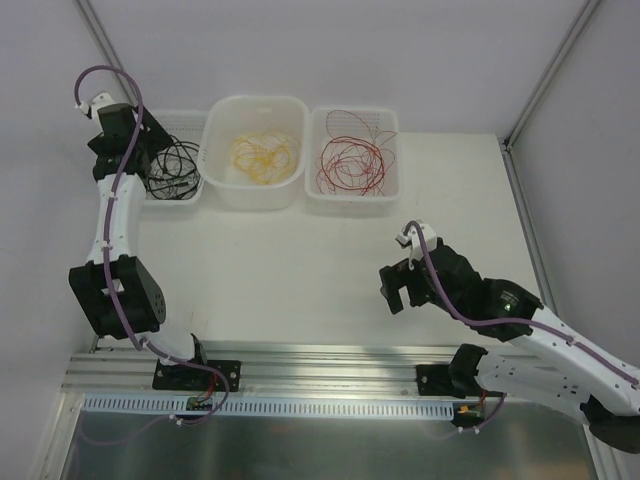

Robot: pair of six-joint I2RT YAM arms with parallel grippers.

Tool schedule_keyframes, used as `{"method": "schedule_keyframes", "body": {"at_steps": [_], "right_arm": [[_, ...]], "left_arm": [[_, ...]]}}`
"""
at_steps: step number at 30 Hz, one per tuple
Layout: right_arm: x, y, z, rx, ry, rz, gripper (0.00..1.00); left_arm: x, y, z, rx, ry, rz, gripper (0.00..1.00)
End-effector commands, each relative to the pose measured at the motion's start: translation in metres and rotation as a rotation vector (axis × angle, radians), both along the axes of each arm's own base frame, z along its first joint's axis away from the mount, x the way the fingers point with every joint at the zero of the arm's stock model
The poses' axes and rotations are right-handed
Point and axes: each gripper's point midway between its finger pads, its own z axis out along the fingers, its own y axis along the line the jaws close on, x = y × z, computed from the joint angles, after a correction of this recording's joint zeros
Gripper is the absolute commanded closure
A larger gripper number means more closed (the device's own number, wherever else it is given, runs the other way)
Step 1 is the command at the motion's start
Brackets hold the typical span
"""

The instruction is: Untangle the cables

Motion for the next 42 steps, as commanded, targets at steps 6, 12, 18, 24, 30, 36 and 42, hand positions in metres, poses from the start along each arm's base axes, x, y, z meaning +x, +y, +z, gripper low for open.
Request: {"method": "schedule_keyframes", "body": {"at_steps": [6, 12, 18, 24, 30, 36, 42], "right_arm": [[-0.005, -0.003, 0.014, 0.072, -0.019, -0.004, 0.00], [-0.008, -0.007, 0.011, 0.080, -0.026, -0.003, 0.00], [-0.009, -0.010, 0.011, 0.085, -0.028, -0.002, 0.00], [-0.009, -0.015, 0.011, 0.076, -0.033, -0.016, 0.00], [-0.009, -0.013, 0.010, 0.069, -0.030, -0.016, 0.00], [-0.009, -0.016, 0.009, 0.058, -0.027, -0.024, 0.00], [-0.008, -0.018, 0.010, 0.048, -0.028, -0.028, 0.00]], "left_arm": [[-0.040, -0.082, -0.053, -0.085, 0.110, -0.314, 0.09], [-0.050, -0.088, -0.081, 0.092, 0.180, -0.466, 0.11], [-0.036, -0.088, -0.102, 0.095, 0.191, -0.489, 0.20], [-0.021, -0.081, -0.110, 0.102, 0.196, -0.454, 0.26], [-0.013, -0.072, -0.117, 0.106, 0.189, -0.396, 0.32], [-0.004, -0.057, -0.117, 0.095, 0.162, -0.283, 0.34], [0.003, -0.048, -0.122, 0.048, 0.154, -0.191, 0.35]]}}
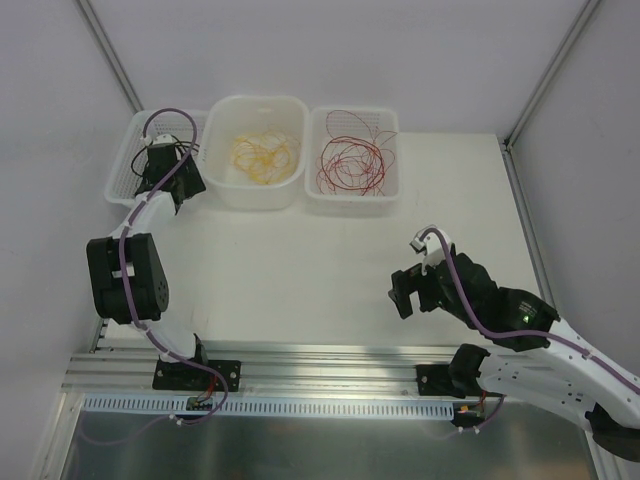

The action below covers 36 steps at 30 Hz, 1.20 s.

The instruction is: Untangle the cables

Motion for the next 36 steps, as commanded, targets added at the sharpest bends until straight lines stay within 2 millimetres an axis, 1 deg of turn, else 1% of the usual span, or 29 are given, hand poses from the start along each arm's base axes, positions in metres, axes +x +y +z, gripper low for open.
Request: {"method": "schedule_keyframes", "body": {"at_steps": [1, 5, 7, 10, 11, 12, 14, 15, 16, 17, 18, 19, 20, 21, 22, 23, 24, 26, 27, 30, 31, 32, 33, 34, 35, 36], "right_arm": [[0.002, -0.003, 0.003, -0.007, -0.003, -0.022, 0.01], [0.003, -0.004, 0.003, -0.010, -0.004, -0.027, 0.00], [0.003, -0.004, 0.002, -0.017, 0.000, -0.027, 0.00], [0.003, -0.004, 0.001, -0.022, 0.003, -0.028, 0.00], [0.003, -0.005, 0.001, -0.023, 0.001, -0.031, 0.00], [0.003, -0.004, 0.001, -0.024, 0.002, -0.029, 0.00], [0.003, -0.004, 0.001, -0.028, 0.003, -0.029, 0.00], [0.003, -0.004, 0.001, -0.027, 0.004, -0.029, 0.00], [0.003, -0.004, 0.001, -0.029, 0.006, -0.029, 0.00], [0.004, -0.004, 0.000, -0.031, 0.006, -0.029, 0.00], [0.003, -0.004, 0.000, -0.034, 0.009, -0.029, 0.00], [0.003, -0.004, 0.001, -0.033, 0.008, -0.031, 0.00], [0.003, -0.004, 0.000, -0.037, 0.010, -0.031, 0.00], [0.003, -0.005, 0.000, -0.038, 0.011, -0.031, 0.00], [0.003, -0.006, 0.000, -0.041, 0.012, -0.032, 0.00], [0.003, -0.006, -0.001, -0.044, 0.013, -0.034, 0.00], [0.003, -0.006, 0.000, -0.045, 0.012, -0.034, 0.00], [0.004, -0.006, -0.001, -0.051, 0.015, -0.036, 0.00], [0.004, -0.005, -0.002, -0.057, 0.019, -0.036, 0.00], [0.005, -0.004, -0.003, -0.069, 0.025, -0.035, 0.00], [0.005, -0.004, -0.003, -0.070, 0.027, -0.037, 0.00], [0.006, -0.004, -0.003, -0.074, 0.025, -0.039, 0.00], [0.006, -0.004, -0.001, -0.068, 0.021, -0.039, 0.00], [0.006, -0.004, 0.001, -0.065, 0.021, -0.039, 0.00], [0.006, -0.003, 0.001, -0.063, 0.019, -0.038, 0.00], [0.005, -0.003, 0.004, -0.057, 0.017, -0.035, 0.00]], "left_arm": [[0.021, 0.015, 0.024, -0.021, -0.105, 0.103, 0.35], [0.025, 0.025, 0.022, -0.040, -0.115, 0.173, 0.36], [0.026, 0.034, 0.024, -0.059, -0.128, 0.216, 0.37], [0.029, 0.042, 0.025, -0.095, -0.143, 0.263, 0.40], [0.030, 0.047, 0.022, -0.101, -0.138, 0.277, 0.42], [0.033, 0.049, 0.024, -0.108, -0.145, 0.283, 0.44], [0.037, 0.052, 0.022, -0.105, -0.139, 0.282, 0.49], [0.038, 0.054, 0.015, -0.100, -0.098, 0.288, 0.52], [0.037, 0.057, 0.011, -0.096, -0.072, 0.299, 0.58], [0.038, 0.061, -0.003, -0.089, -0.031, 0.315, 0.59], [0.037, 0.068, -0.002, -0.086, -0.004, 0.335, 0.61], [0.037, 0.071, -0.006, -0.087, 0.013, 0.348, 0.63], [0.037, 0.075, -0.018, -0.090, 0.044, 0.363, 0.63], [0.039, 0.079, -0.017, -0.095, 0.047, 0.373, 0.64], [0.035, 0.085, -0.022, -0.098, 0.069, 0.389, 0.64], [0.034, 0.087, -0.031, -0.103, 0.093, 0.397, 0.68], [0.036, 0.090, -0.029, -0.110, 0.090, 0.408, 0.68], [0.033, 0.095, -0.039, -0.106, 0.126, 0.414, 0.69], [0.035, 0.098, -0.037, -0.098, 0.124, 0.416, 0.69], [0.033, 0.101, -0.042, -0.086, 0.170, 0.414, 0.65], [0.032, 0.100, -0.042, -0.087, 0.174, 0.414, 0.63], [0.031, 0.100, -0.037, -0.090, 0.170, 0.412, 0.60], [0.031, 0.099, -0.032, -0.092, 0.159, 0.407, 0.53], [0.032, 0.096, -0.026, -0.102, 0.147, 0.398, 0.48], [0.032, 0.095, -0.011, -0.105, 0.116, 0.393, 0.43], [0.032, 0.094, -0.002, -0.110, 0.096, 0.391, 0.33]]}}
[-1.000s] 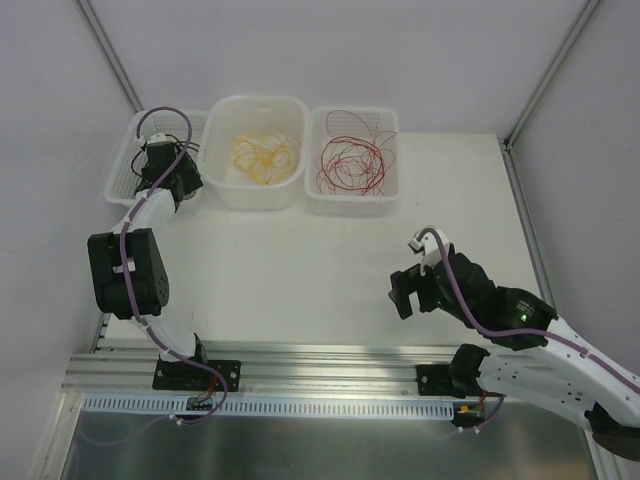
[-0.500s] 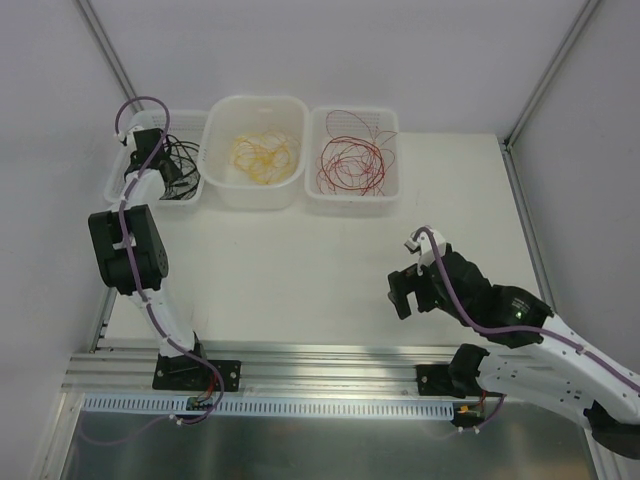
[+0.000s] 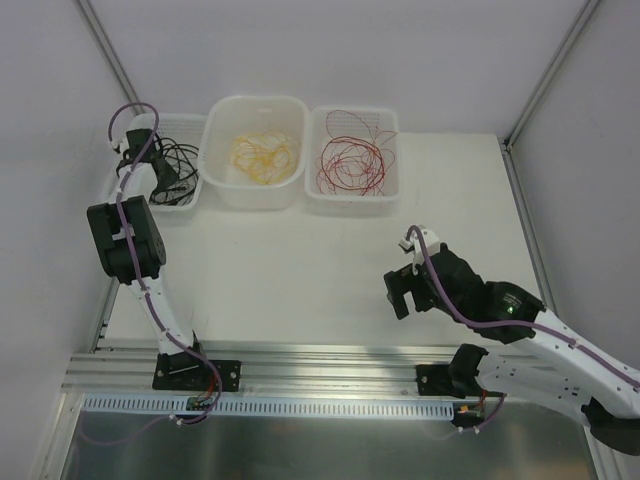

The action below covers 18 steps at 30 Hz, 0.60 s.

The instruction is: Untangle the cables

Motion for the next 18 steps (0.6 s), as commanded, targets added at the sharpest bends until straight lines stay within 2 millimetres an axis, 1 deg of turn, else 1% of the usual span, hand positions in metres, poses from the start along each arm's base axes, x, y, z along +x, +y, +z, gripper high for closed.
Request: {"method": "schedule_keyframes", "body": {"at_steps": [1, 2, 3, 4, 6, 7, 9, 10, 11, 12, 13, 14, 15, 16, 17, 18], "right_arm": [[0.003, -0.002, 0.023, 0.041, -0.036, -0.026, 0.00], [0.004, -0.003, 0.025, 0.043, -0.040, -0.027, 0.00], [0.003, -0.004, 0.025, 0.041, -0.040, -0.026, 0.00], [0.003, -0.005, 0.029, 0.049, -0.047, -0.029, 0.00], [0.003, -0.012, 0.033, 0.038, -0.059, -0.046, 0.00], [0.003, -0.015, 0.039, 0.047, -0.073, -0.054, 0.00], [0.003, -0.026, 0.046, 0.036, -0.095, -0.085, 0.00], [0.003, -0.029, 0.050, 0.038, -0.102, -0.092, 0.00], [0.002, -0.037, 0.057, 0.040, -0.121, -0.109, 0.01], [0.001, -0.040, 0.059, 0.055, -0.119, -0.133, 0.01], [0.003, -0.047, 0.063, 0.050, -0.135, -0.159, 0.00], [0.001, -0.053, 0.068, 0.052, -0.142, -0.170, 0.00], [0.000, -0.059, 0.072, 0.067, -0.155, -0.190, 0.00], [0.001, -0.067, 0.076, 0.065, -0.176, -0.219, 0.00], [0.000, -0.074, 0.079, 0.063, -0.186, -0.235, 0.00], [-0.002, -0.081, 0.083, 0.077, -0.204, -0.256, 0.00]], "left_arm": [[-0.002, -0.003, 0.053, -0.001, -0.087, 0.000, 0.30], [-0.002, -0.006, 0.071, -0.001, -0.128, -0.004, 0.27], [-0.003, -0.008, 0.079, -0.007, -0.145, -0.007, 0.23], [-0.004, -0.014, 0.098, -0.013, -0.188, -0.025, 0.18], [-0.007, -0.020, 0.116, -0.025, -0.230, -0.031, 0.12], [-0.010, -0.024, 0.135, -0.023, -0.271, -0.039, 0.06], [-0.013, -0.033, 0.150, -0.032, -0.304, -0.062, 0.01], [-0.018, -0.036, 0.166, -0.026, -0.337, -0.068, 0.01], [-0.021, -0.041, 0.168, -0.031, -0.343, -0.078, 0.01], [-0.024, -0.046, 0.173, -0.033, -0.353, -0.087, 0.01], [-0.031, -0.051, 0.186, -0.033, -0.381, -0.090, 0.01], [-0.038, -0.055, 0.181, -0.041, -0.371, -0.094, 0.01], [-0.043, -0.061, 0.184, -0.052, -0.381, -0.109, 0.01], [-0.053, -0.069, 0.199, -0.055, -0.417, -0.123, 0.01], [-0.061, -0.074, 0.191, -0.068, -0.403, -0.130, 0.01], [-0.068, -0.082, 0.193, -0.082, -0.412, -0.151, 0.01]]}}
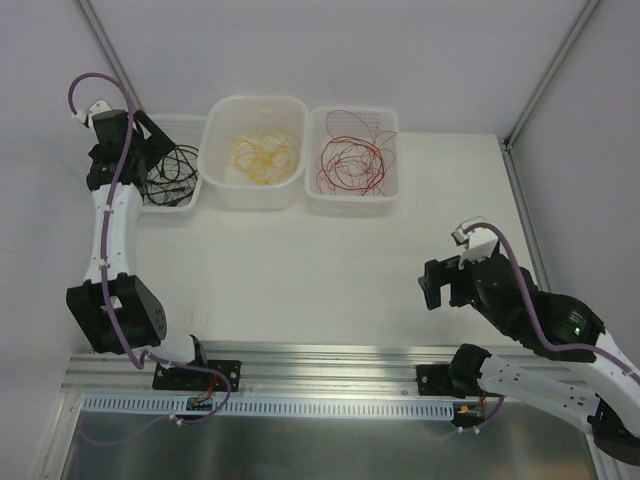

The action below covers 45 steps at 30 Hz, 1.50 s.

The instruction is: Untangle the cables

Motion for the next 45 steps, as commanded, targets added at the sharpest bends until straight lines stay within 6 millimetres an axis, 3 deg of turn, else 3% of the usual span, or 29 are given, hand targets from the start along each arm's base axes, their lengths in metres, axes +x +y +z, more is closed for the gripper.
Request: {"method": "schedule_keyframes", "body": {"at_steps": [1, 2, 3, 4, 6, 7, 8, 10, 14, 16, 19, 22, 26, 31, 45], "right_arm": [[0.001, -0.042, 0.017, -0.010, -0.072, -0.151, 0.00], [-0.001, -0.050, 0.017, -0.018, -0.077, -0.171, 0.01], [-0.002, -0.057, 0.021, -0.009, -0.090, -0.193, 0.00], [-0.002, -0.068, 0.025, 0.005, -0.115, -0.235, 0.00], [-0.005, -0.081, 0.026, 0.016, -0.133, -0.279, 0.00], [-0.007, -0.092, 0.029, 0.043, -0.160, -0.310, 0.00], [-0.009, -0.097, 0.029, 0.050, -0.167, -0.321, 0.00], [-0.014, -0.112, 0.029, 0.083, -0.190, -0.357, 0.00], [-0.021, -0.132, 0.021, 0.110, -0.232, -0.393, 0.00], [-0.021, -0.142, 0.013, 0.096, -0.254, -0.428, 0.00], [-0.027, -0.157, 0.017, 0.189, -0.310, -0.465, 0.00], [-0.033, -0.169, 0.020, 0.276, -0.357, -0.463, 0.00], [-0.041, -0.182, 0.018, 0.339, -0.384, -0.456, 0.00], [-0.043, -0.187, 0.015, 0.326, -0.369, -0.465, 0.00], [-0.037, -0.178, 0.015, 0.303, -0.352, -0.457, 0.00]], "left_arm": [[-0.034, -0.034, 0.013, -0.047, -0.041, -0.083, 0.01], [-0.046, -0.042, 0.003, -0.056, -0.018, -0.102, 0.01], [-0.055, -0.048, 0.006, -0.058, -0.028, -0.120, 0.01], [-0.073, -0.060, 0.023, -0.054, -0.077, -0.163, 0.01], [-0.099, -0.074, 0.013, -0.067, -0.060, -0.207, 0.01], [-0.120, -0.083, 0.033, -0.053, -0.129, -0.242, 0.01], [-0.133, -0.089, 0.024, -0.054, -0.117, -0.267, 0.01], [-0.166, -0.101, 0.045, 0.005, -0.190, -0.327, 0.01], [-0.228, -0.110, 0.060, 0.095, -0.244, -0.348, 0.01], [-0.258, -0.114, 0.056, 0.123, -0.246, -0.347, 0.01], [-0.285, -0.115, 0.038, 0.151, -0.216, -0.345, 0.01], [-0.295, -0.112, 0.016, 0.184, -0.171, -0.352, 0.01], [-0.302, -0.105, 0.002, 0.217, -0.140, -0.334, 0.01], [-0.306, -0.099, 0.001, 0.234, -0.153, -0.301, 0.01], [-0.308, -0.102, 0.003, 0.241, -0.173, -0.325, 0.01]]}}
